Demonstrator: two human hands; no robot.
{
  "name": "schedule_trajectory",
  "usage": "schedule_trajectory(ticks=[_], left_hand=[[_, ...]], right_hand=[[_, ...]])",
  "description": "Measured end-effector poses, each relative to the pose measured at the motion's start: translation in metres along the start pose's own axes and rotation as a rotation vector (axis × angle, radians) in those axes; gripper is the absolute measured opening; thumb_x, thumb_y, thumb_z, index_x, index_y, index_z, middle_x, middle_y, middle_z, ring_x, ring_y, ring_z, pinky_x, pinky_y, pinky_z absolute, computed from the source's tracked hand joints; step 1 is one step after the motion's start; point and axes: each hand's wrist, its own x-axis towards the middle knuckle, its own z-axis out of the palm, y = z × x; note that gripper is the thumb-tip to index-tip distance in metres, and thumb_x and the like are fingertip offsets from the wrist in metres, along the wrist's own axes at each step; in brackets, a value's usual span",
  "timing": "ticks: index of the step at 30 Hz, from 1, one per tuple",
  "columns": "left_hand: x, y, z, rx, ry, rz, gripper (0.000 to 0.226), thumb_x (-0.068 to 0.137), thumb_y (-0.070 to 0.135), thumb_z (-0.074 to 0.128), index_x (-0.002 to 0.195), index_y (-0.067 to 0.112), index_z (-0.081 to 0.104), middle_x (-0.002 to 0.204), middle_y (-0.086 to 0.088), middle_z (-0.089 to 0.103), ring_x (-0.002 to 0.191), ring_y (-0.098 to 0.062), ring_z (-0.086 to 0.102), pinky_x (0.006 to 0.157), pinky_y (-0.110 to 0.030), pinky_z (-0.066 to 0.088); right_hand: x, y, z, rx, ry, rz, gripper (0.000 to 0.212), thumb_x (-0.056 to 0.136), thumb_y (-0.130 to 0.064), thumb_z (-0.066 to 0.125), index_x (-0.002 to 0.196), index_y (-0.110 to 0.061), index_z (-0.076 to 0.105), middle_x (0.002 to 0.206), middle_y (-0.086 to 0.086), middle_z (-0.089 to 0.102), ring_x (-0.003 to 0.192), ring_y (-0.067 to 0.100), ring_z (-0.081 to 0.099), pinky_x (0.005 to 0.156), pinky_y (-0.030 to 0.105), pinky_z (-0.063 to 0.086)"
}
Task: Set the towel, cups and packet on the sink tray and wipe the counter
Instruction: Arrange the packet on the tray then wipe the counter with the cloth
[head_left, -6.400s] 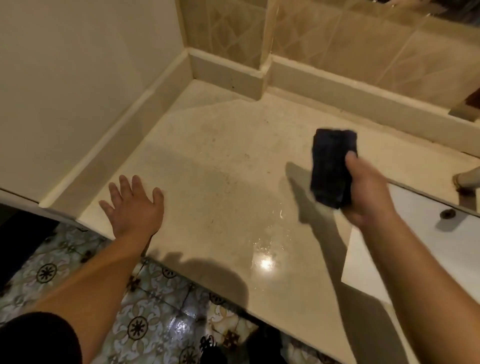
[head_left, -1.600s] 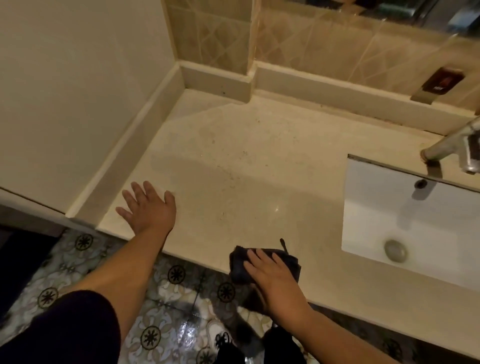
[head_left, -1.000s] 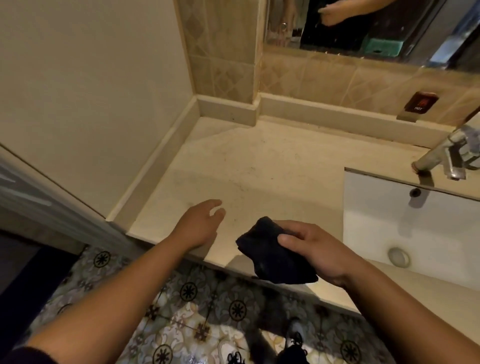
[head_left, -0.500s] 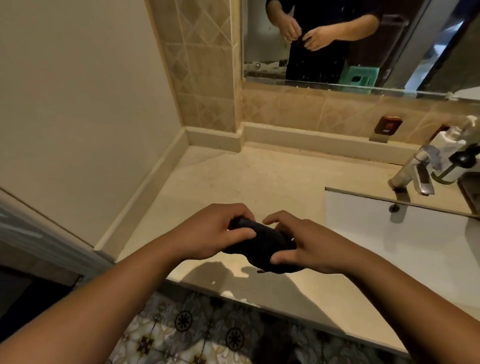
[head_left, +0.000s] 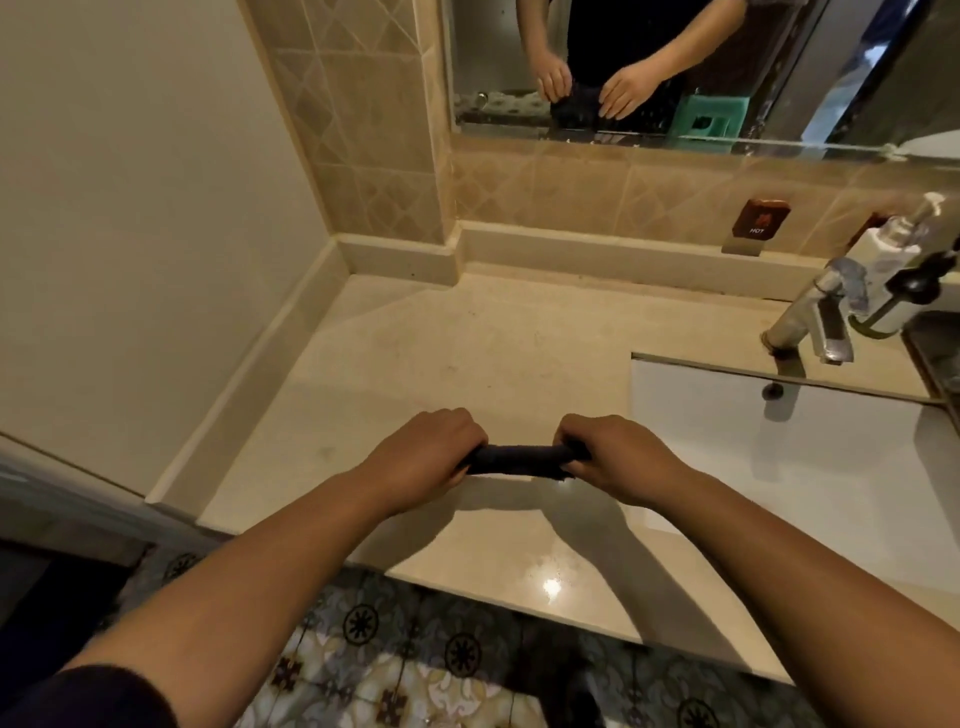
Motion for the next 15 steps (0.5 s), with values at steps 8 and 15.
schedule_trajectory(ticks=[8, 15], left_hand=[[0.014, 0.002, 0.079, 0.165, 0.027, -0.07, 0.026, 0.066, 0.005, 0.075, 0.087, 0.012, 0.062, 0.084, -0.01, 0.06, 0.073, -0.031, 0.055, 0.061, -0.037, 0.039], [-0.025, -0.006, 0.111, 0.08, -0.029, 0.003, 0.026, 0.084, 0.025, 0.059, 0.108, 0.017, 0.063, 0.104, -0.005, 0.061, 0.093, -0.027, 0.055, 0.079, -0.04, 0.045]], right_hand=[[-0.003, 0.019, 0.092, -0.311, 0.237, -0.163, 0.023, 0.068, -0.013, 0.074, 0.086, -0.013, 0.059, 0.082, 0.008, 0.059, 0.071, 0.027, 0.052, 0.06, 0.033, 0.032], [-0.037, 0.023, 0.121, -0.161, 0.134, -0.088, 0.024, 0.077, -0.043, 0.058, 0.09, -0.023, 0.061, 0.089, -0.004, 0.056, 0.081, 0.02, 0.048, 0.076, 0.034, 0.035]])
